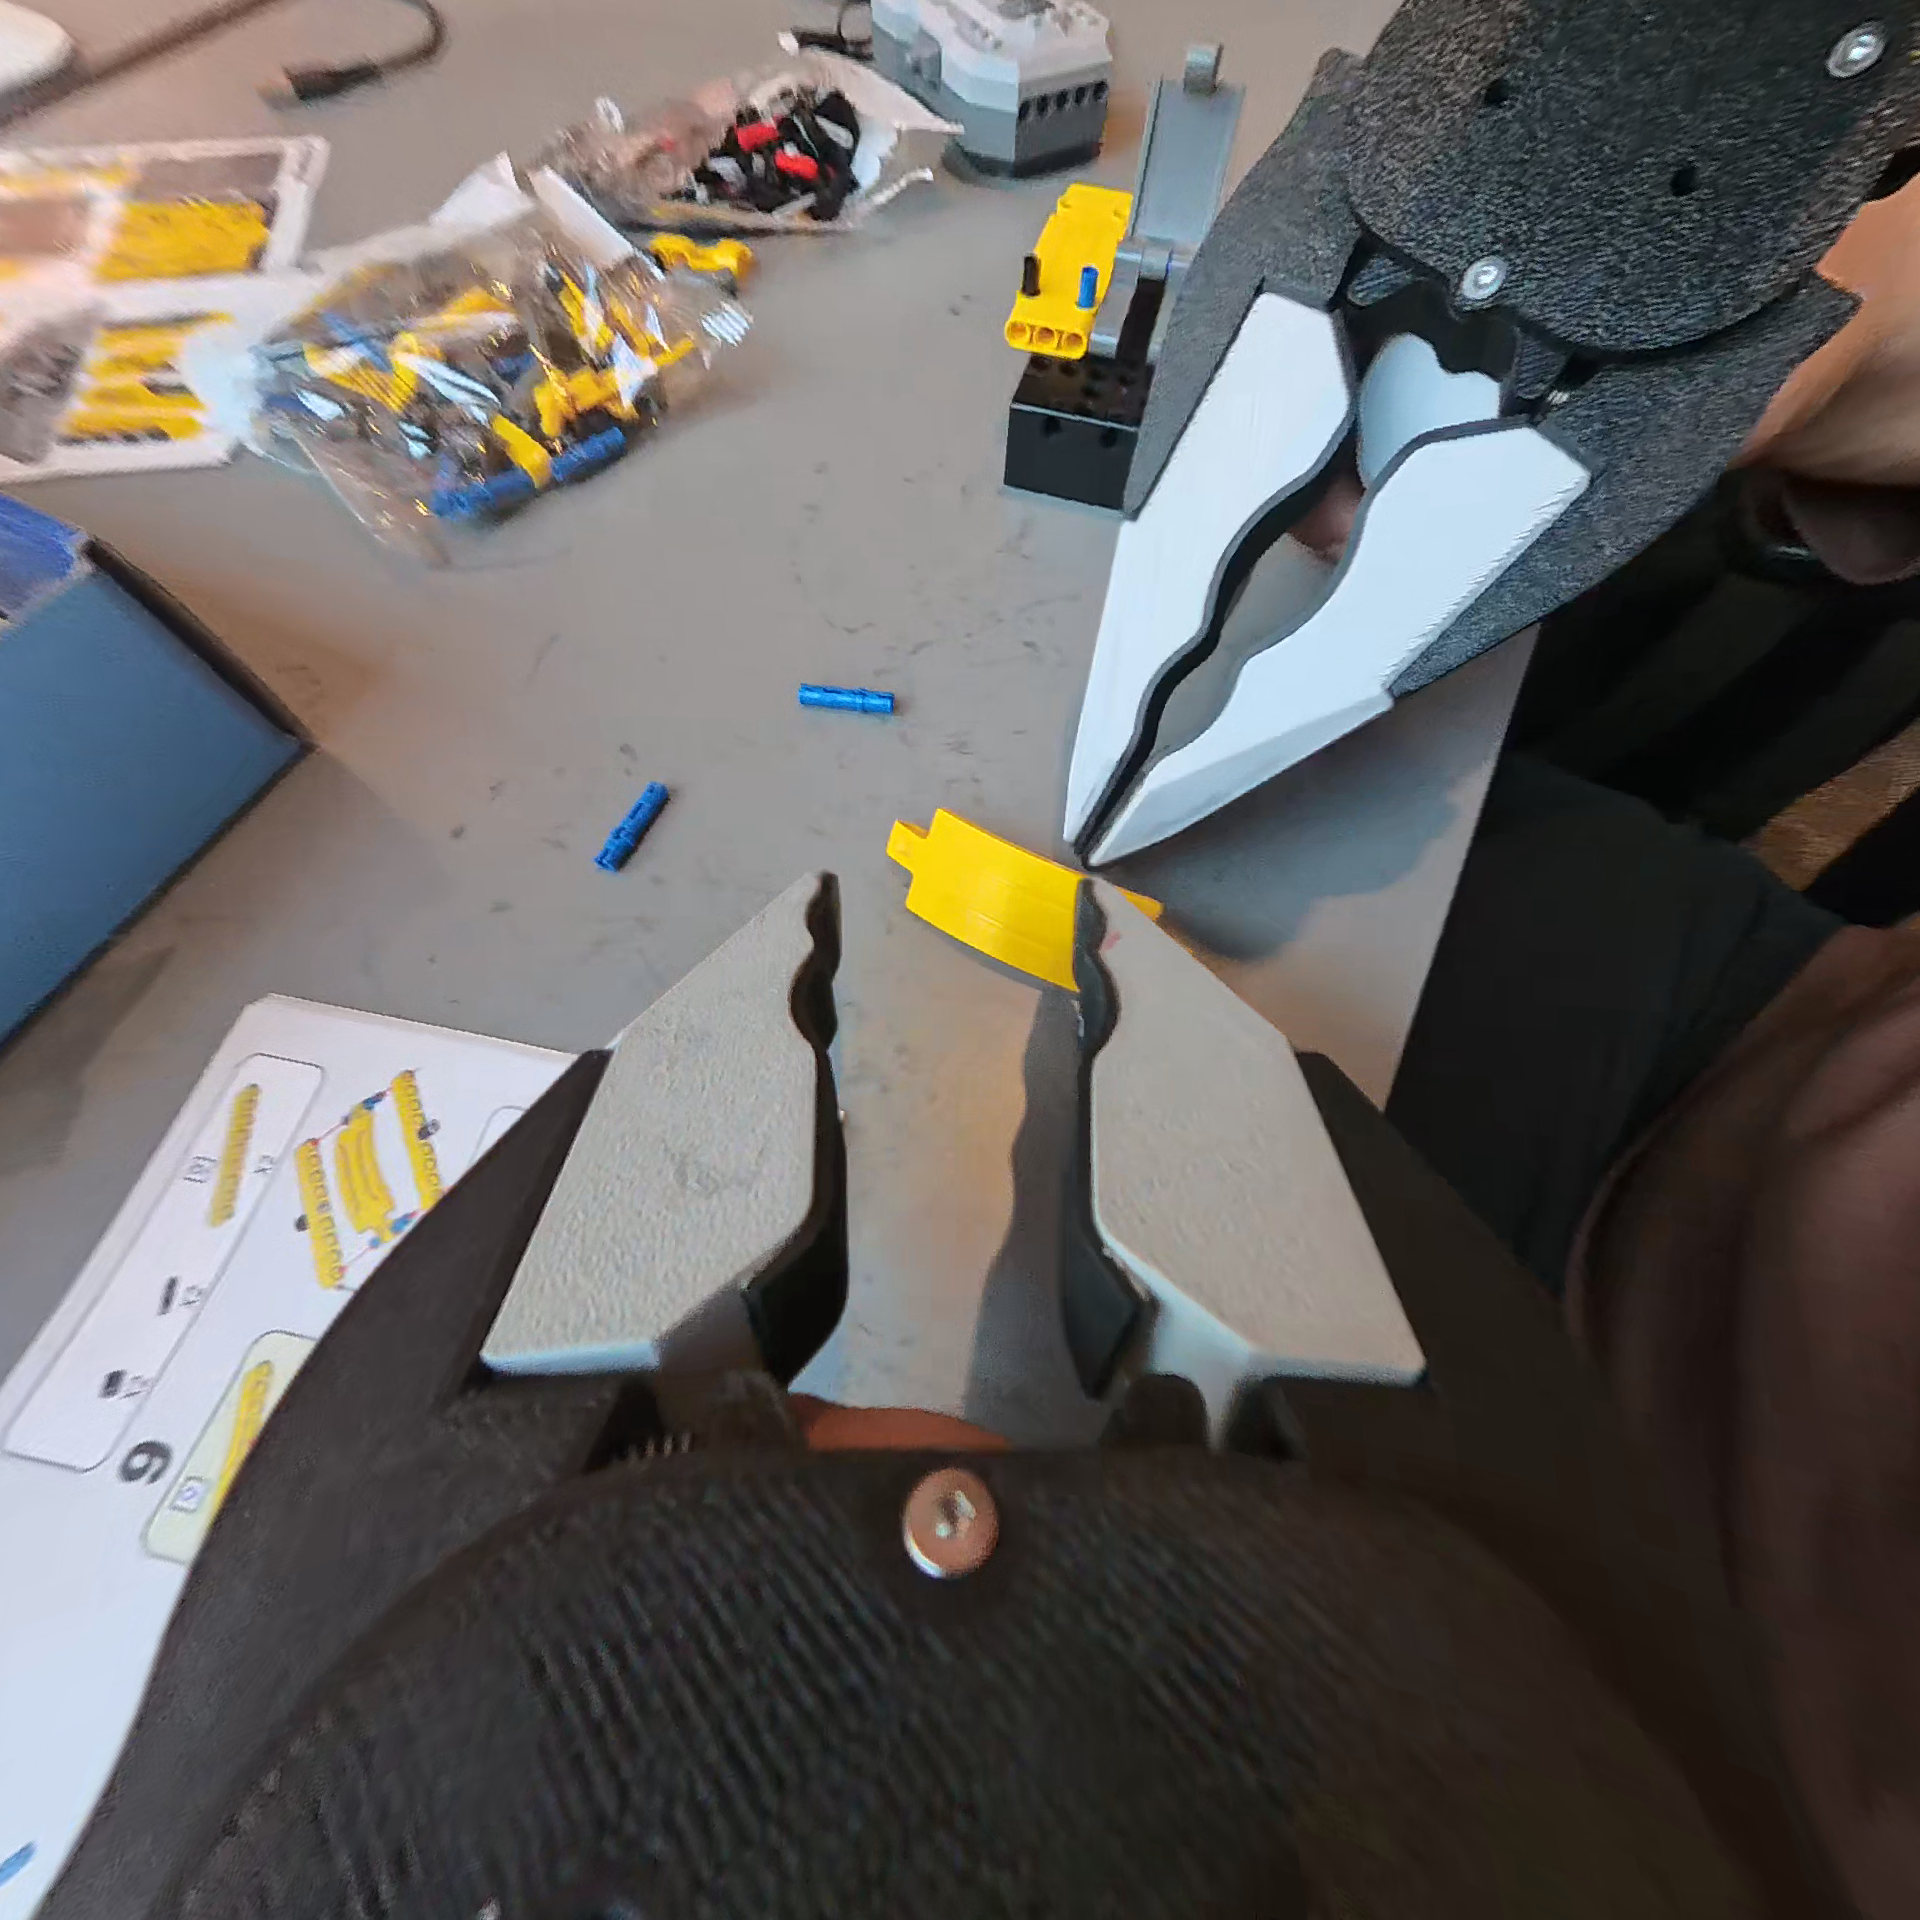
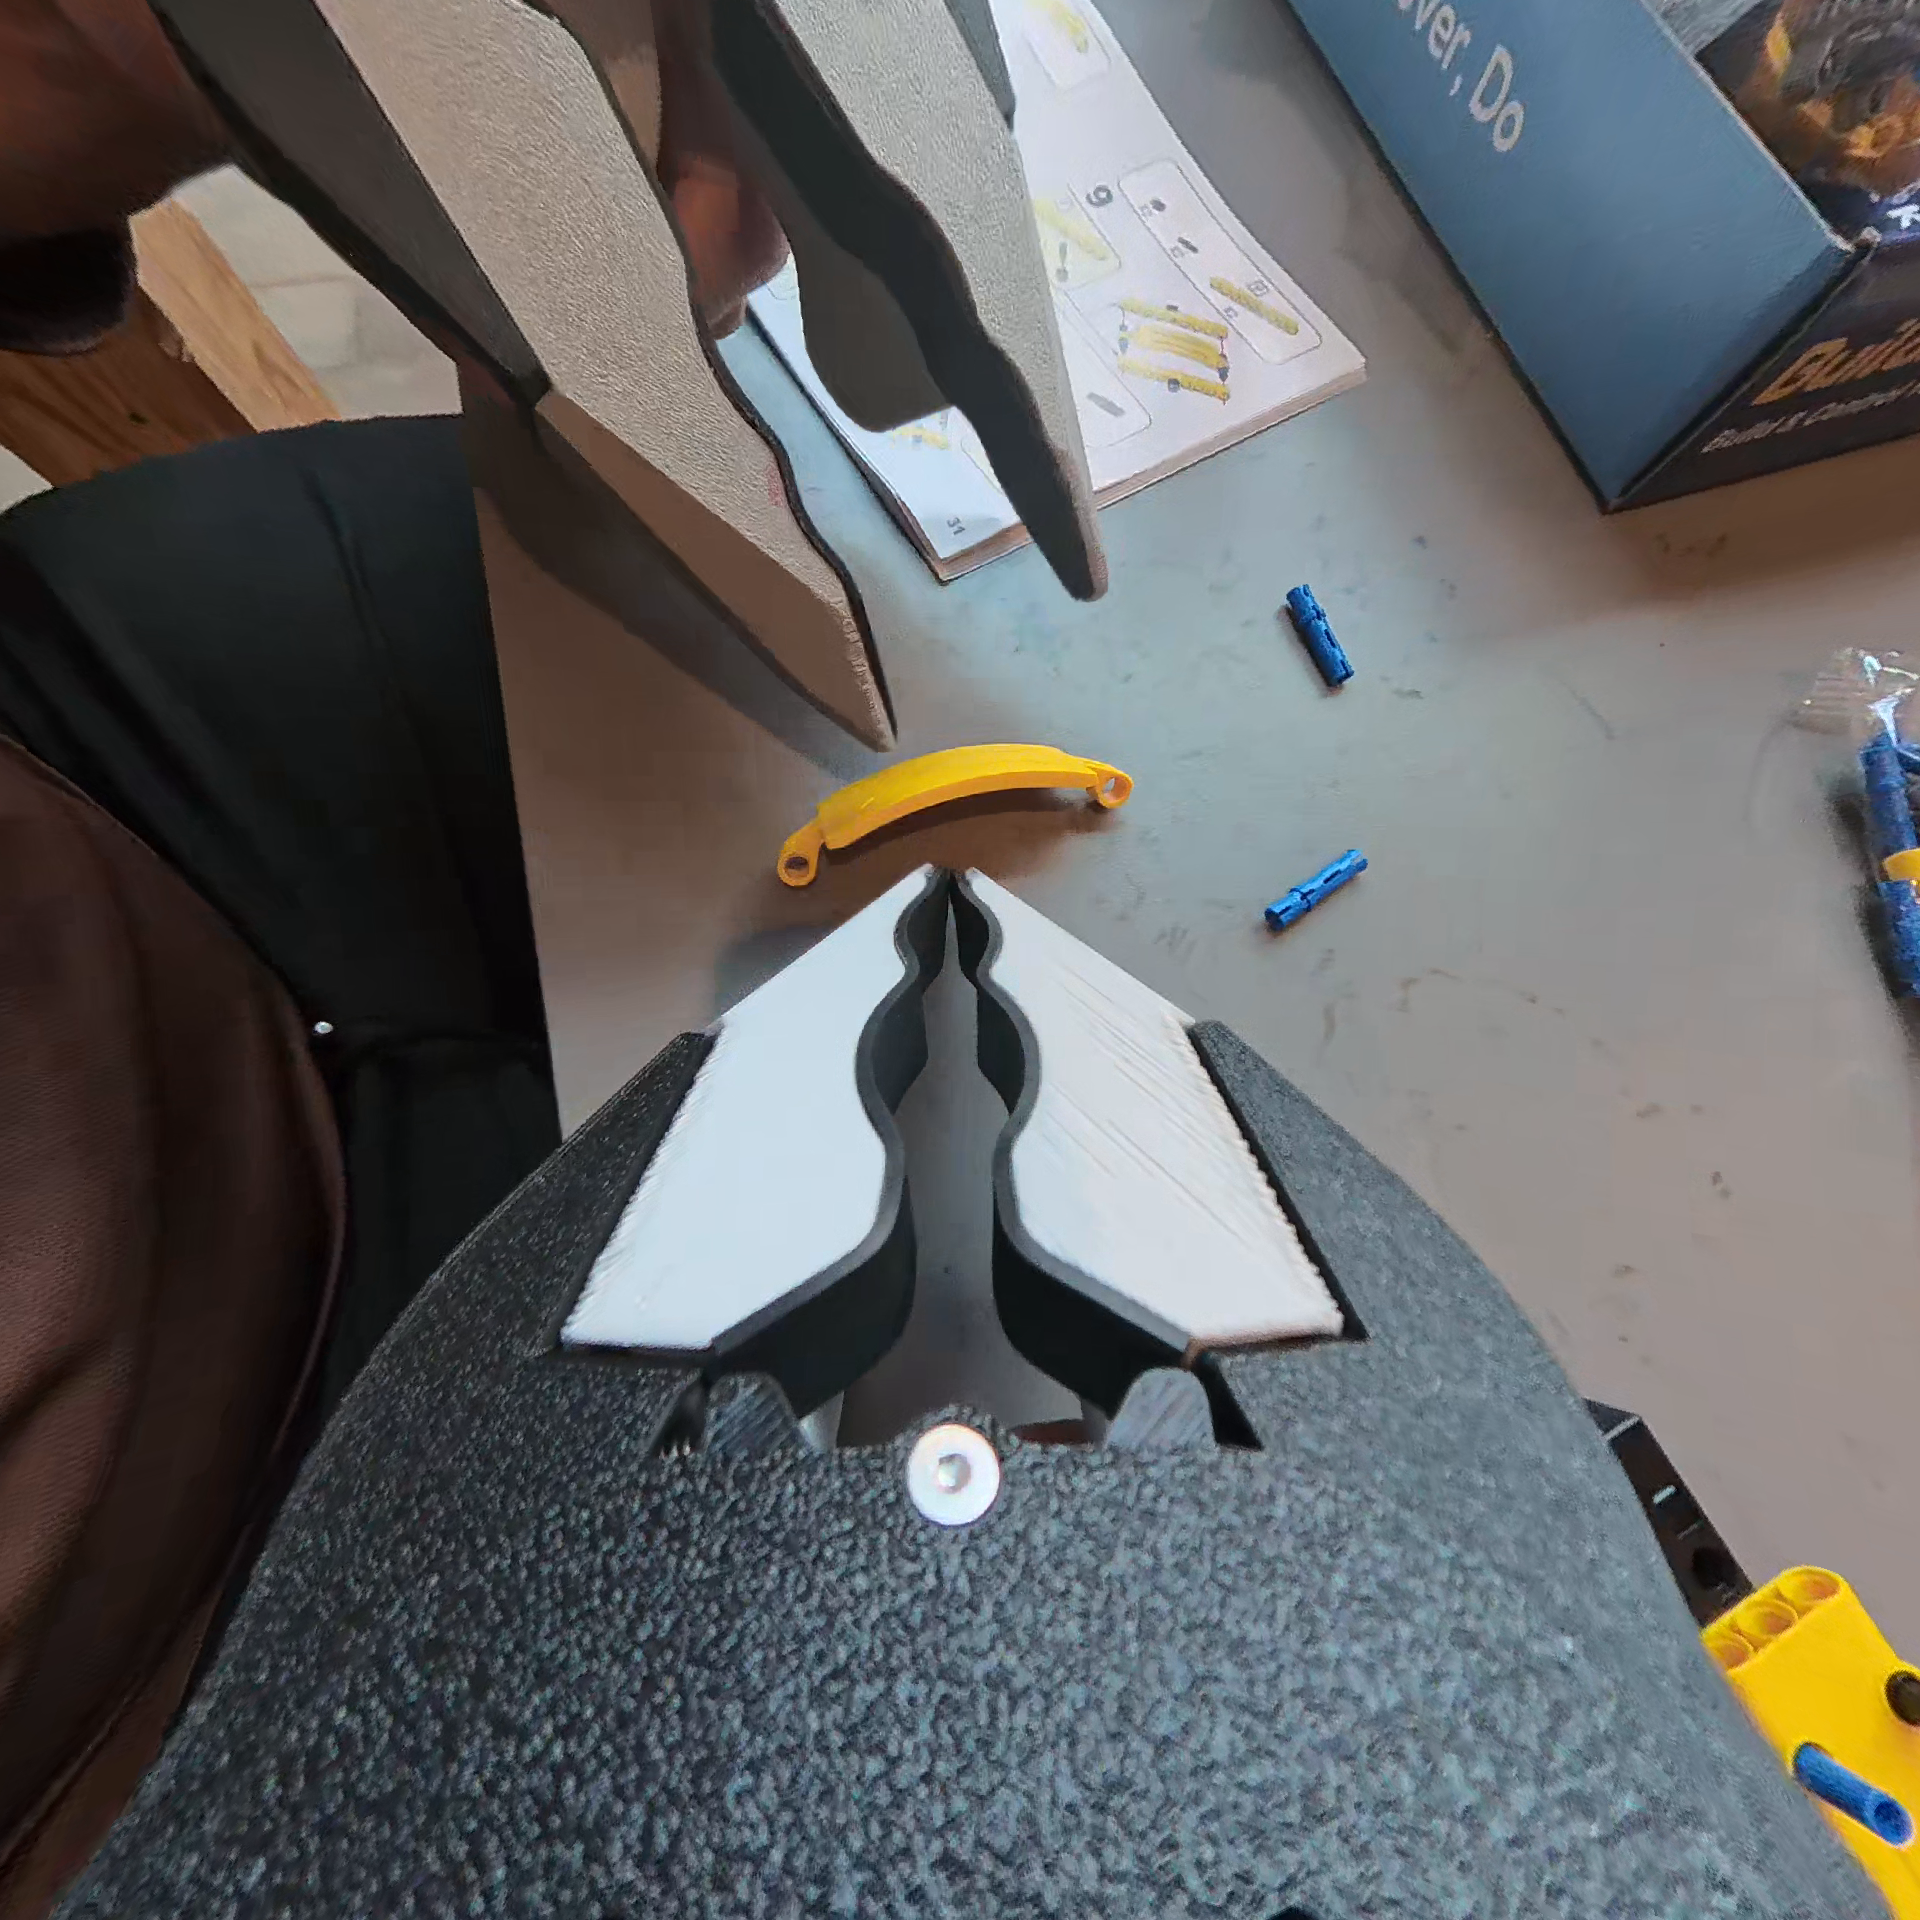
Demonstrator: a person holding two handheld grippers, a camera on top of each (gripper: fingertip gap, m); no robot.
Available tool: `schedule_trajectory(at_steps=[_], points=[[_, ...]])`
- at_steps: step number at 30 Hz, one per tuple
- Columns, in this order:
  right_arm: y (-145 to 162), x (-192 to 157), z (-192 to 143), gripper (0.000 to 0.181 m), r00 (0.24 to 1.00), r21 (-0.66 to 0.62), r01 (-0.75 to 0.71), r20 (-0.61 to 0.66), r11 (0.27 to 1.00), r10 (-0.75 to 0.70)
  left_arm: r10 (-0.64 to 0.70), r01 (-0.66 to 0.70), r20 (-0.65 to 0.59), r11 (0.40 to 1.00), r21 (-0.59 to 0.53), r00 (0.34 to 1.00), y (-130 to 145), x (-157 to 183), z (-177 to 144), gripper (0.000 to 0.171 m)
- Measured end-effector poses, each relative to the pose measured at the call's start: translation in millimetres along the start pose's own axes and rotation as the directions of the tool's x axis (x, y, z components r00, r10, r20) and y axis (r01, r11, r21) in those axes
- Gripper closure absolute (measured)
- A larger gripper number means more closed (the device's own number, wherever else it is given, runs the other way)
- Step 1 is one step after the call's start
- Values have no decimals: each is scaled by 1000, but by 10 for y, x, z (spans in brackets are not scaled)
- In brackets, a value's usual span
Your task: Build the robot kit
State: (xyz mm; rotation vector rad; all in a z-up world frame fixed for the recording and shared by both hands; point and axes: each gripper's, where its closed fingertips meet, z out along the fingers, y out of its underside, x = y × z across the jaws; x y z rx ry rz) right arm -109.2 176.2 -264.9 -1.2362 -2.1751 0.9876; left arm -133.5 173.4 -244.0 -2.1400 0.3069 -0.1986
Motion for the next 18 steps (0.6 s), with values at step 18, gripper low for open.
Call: schedule_trajectory(at_steps=[18], points=[[-148,68,-17,181,999,78,7,-49,997,-3,20,-21,-33,999,-44,999,57,63,35,113]])
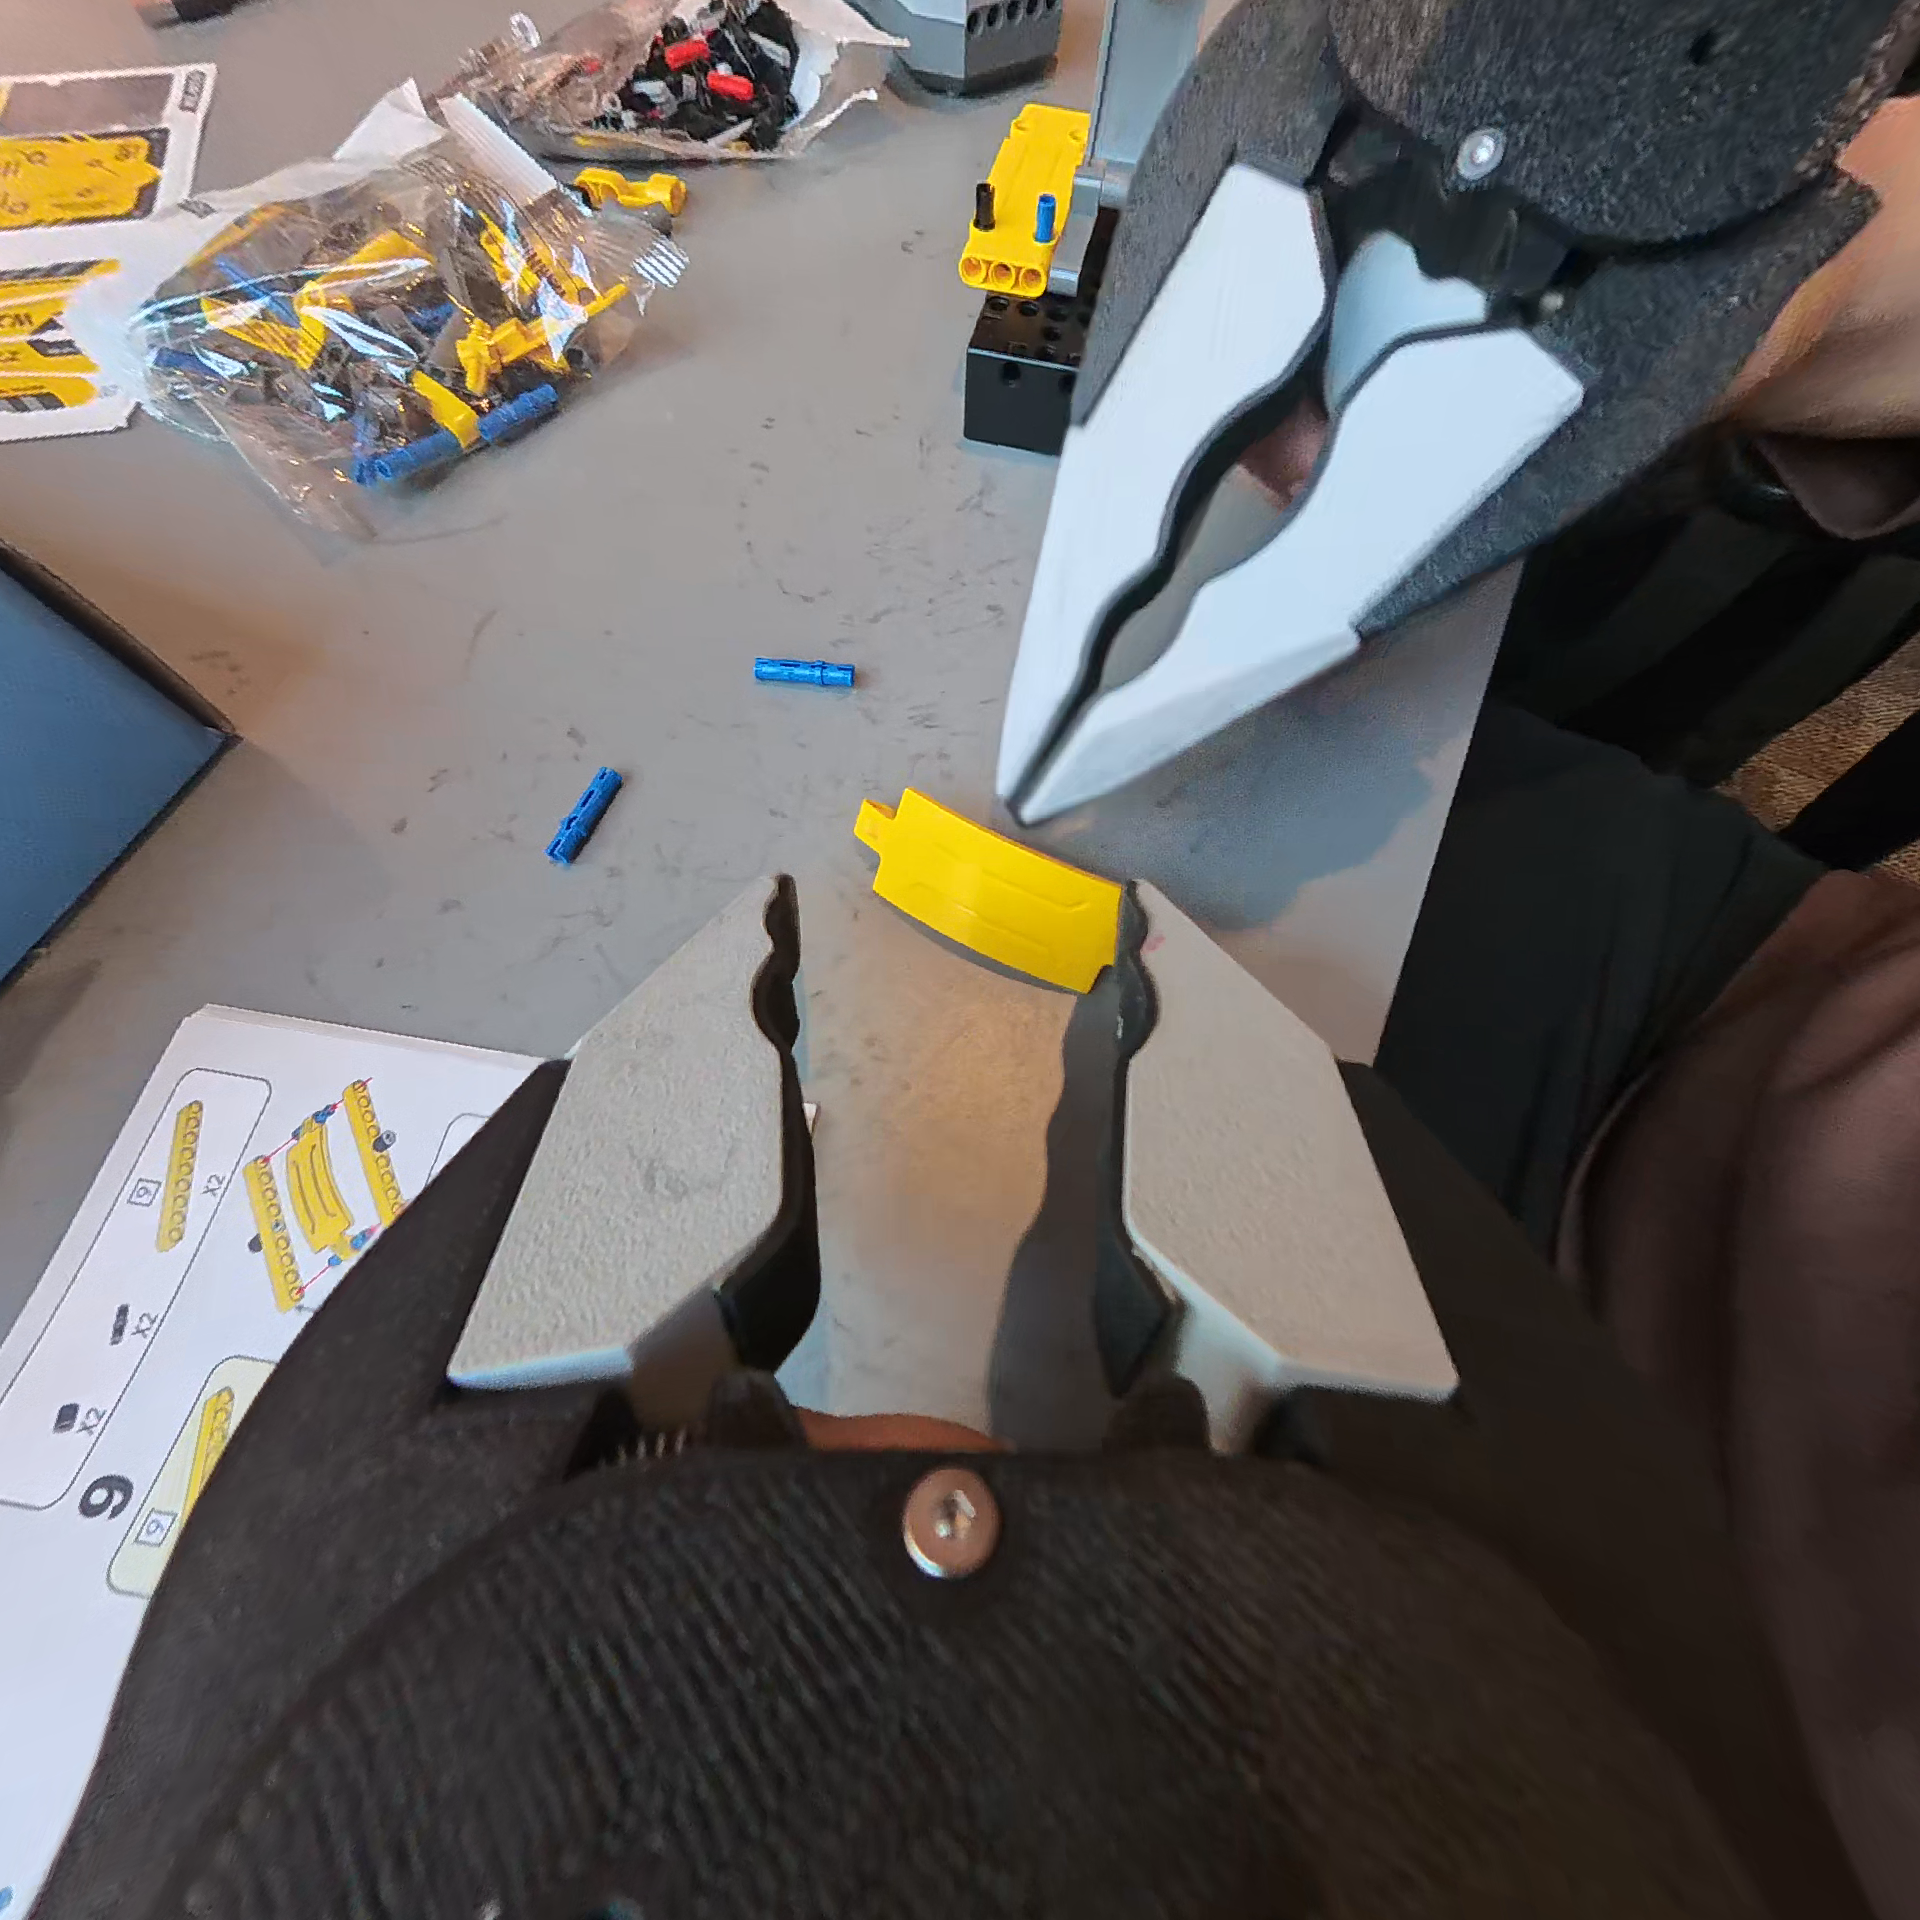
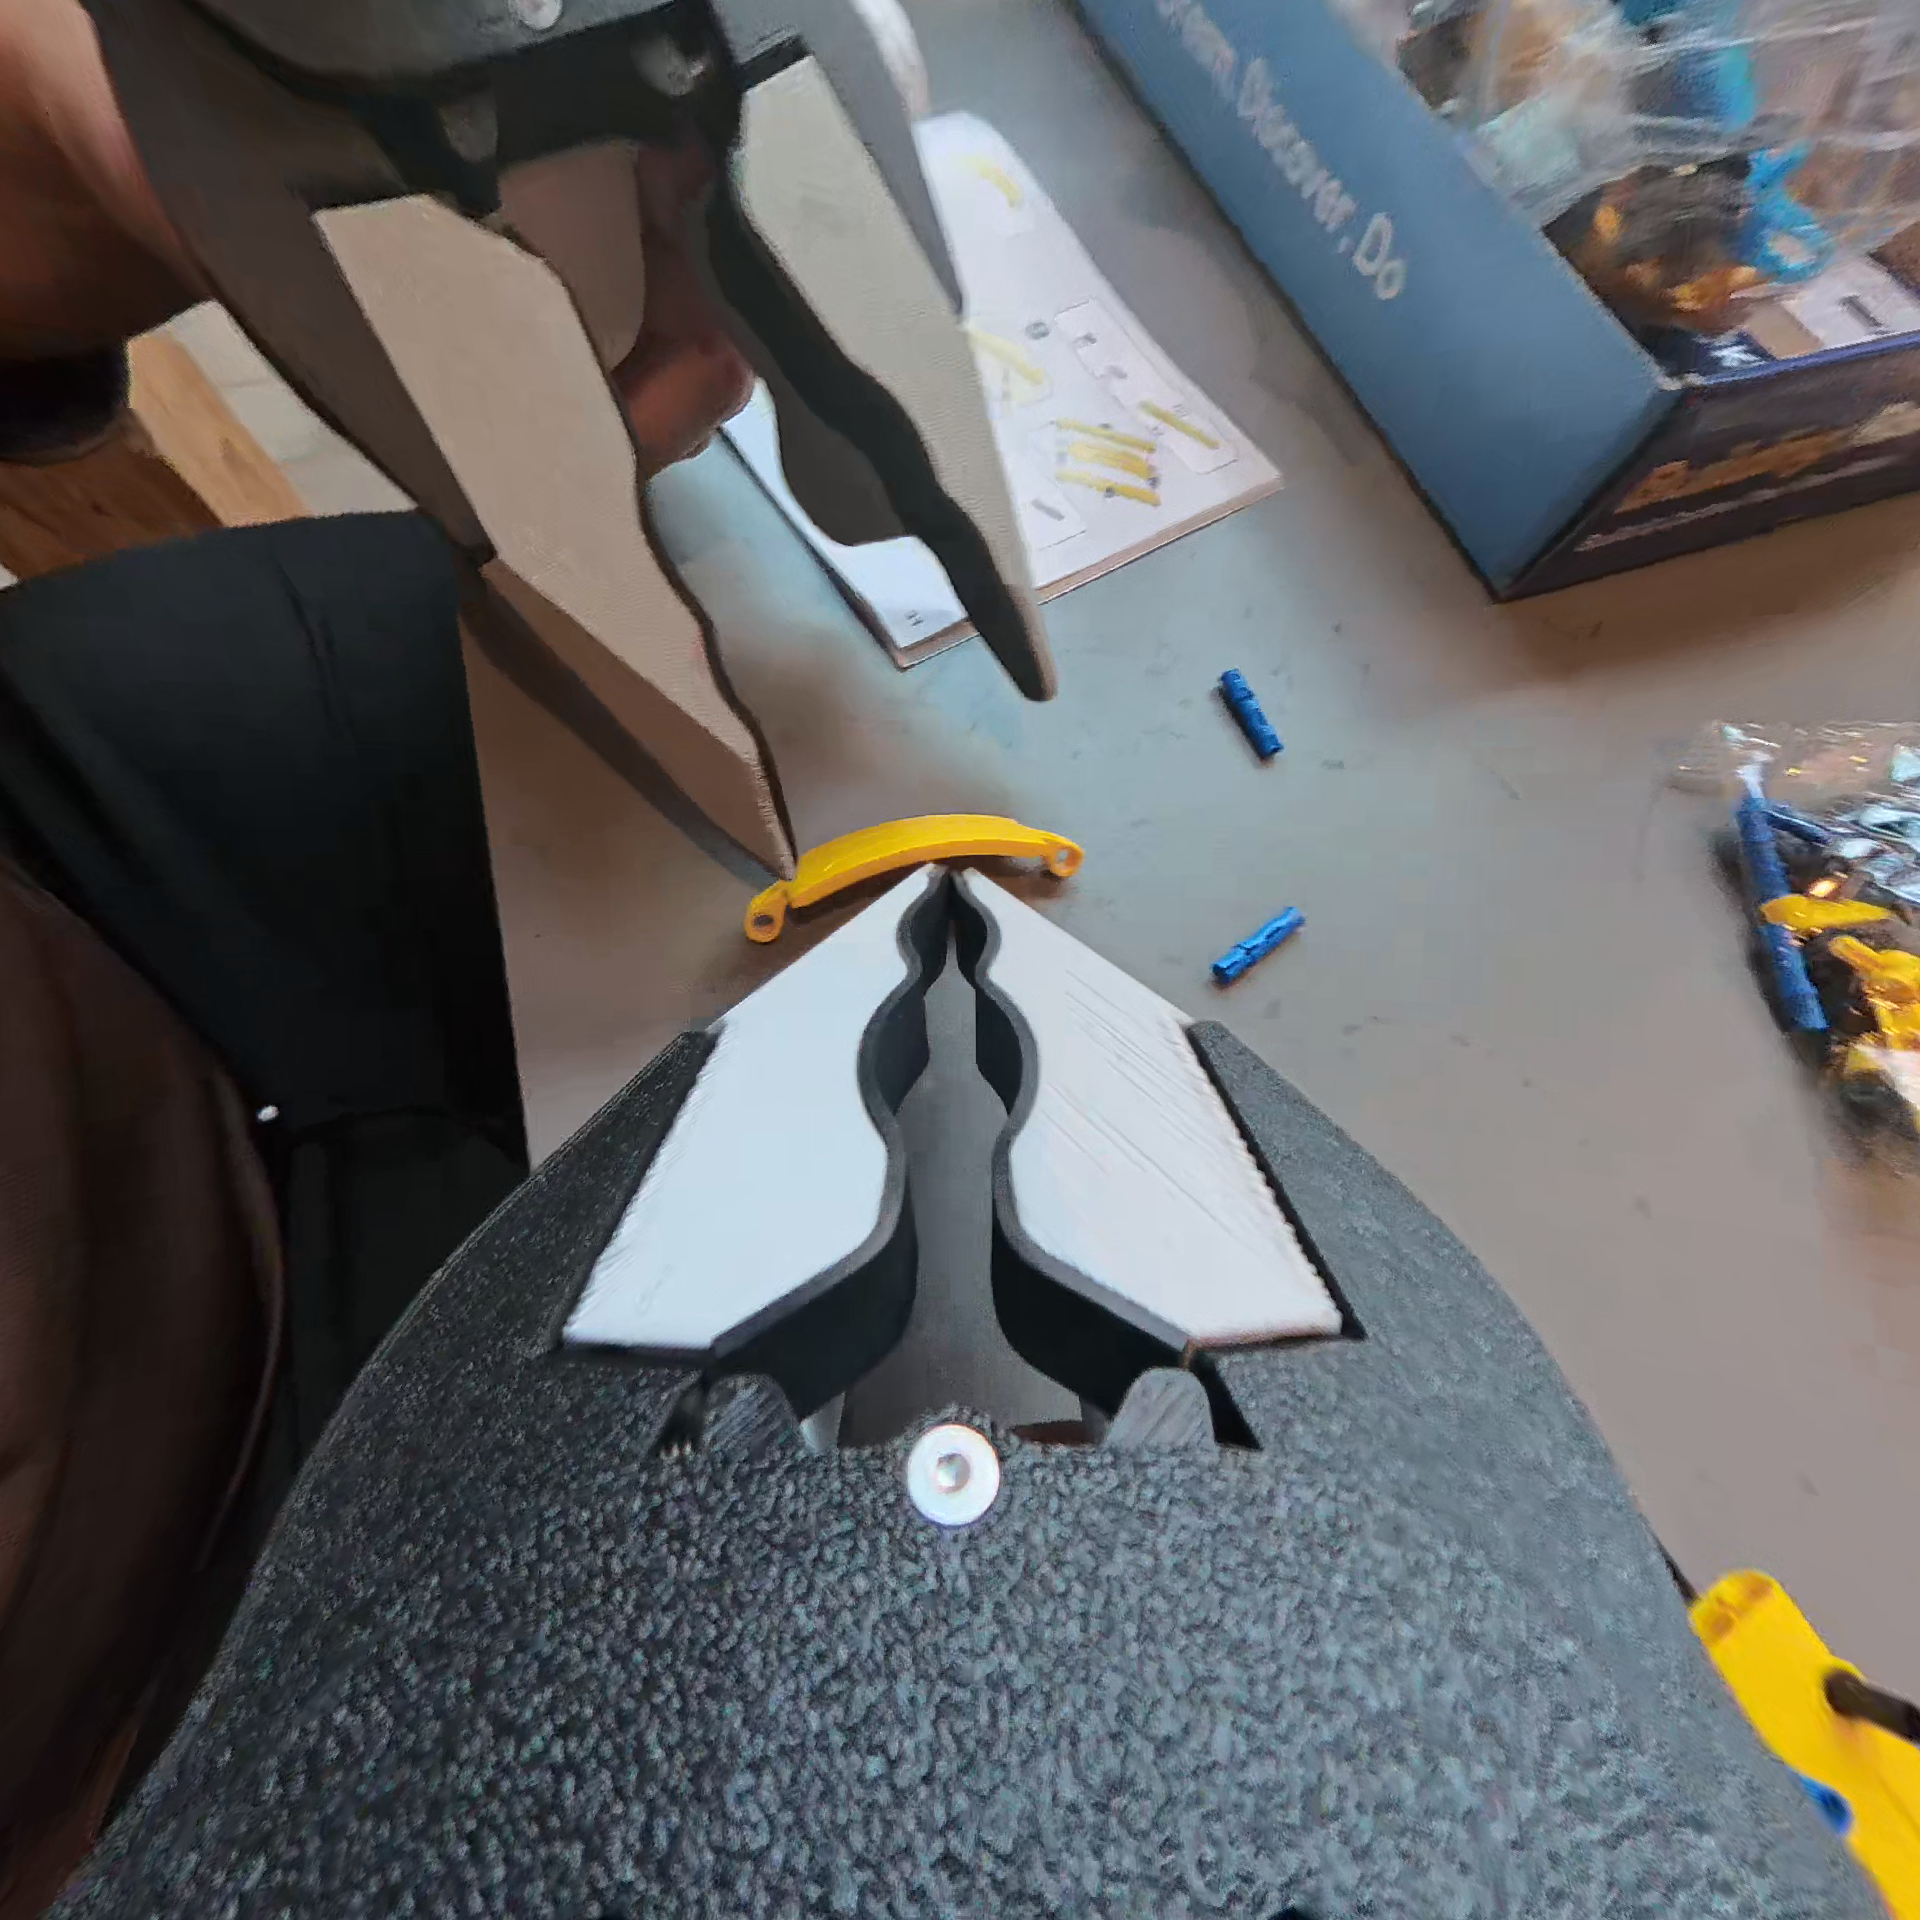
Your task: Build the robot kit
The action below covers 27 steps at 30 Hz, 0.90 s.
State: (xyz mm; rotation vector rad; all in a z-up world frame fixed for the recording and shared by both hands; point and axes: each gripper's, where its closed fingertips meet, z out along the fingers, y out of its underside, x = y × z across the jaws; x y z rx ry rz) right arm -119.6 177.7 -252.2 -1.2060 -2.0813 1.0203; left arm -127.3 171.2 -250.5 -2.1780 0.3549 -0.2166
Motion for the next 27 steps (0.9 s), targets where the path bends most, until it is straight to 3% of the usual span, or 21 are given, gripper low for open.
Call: schedule_trajectory(at_steps=[12,18,22,27], points=[[95,306,-137,174,987,8,-85,-136,996,85,59,-58,12,995,-78,998,151,73,-6,116],[172,600,-89,169,939,-30,-200,-292,979,183,102,-103,-10,987,-125,995,208,139,49,111],[208,648,-10,156,930,-75,-225,-316,971,191,104,-104,-9,987,-124,995,208,139,48,111],[250,669,66,163,927,-117,-261,-306,958,216,96,-96,-11,987,-126,995,210,136,50,113]])
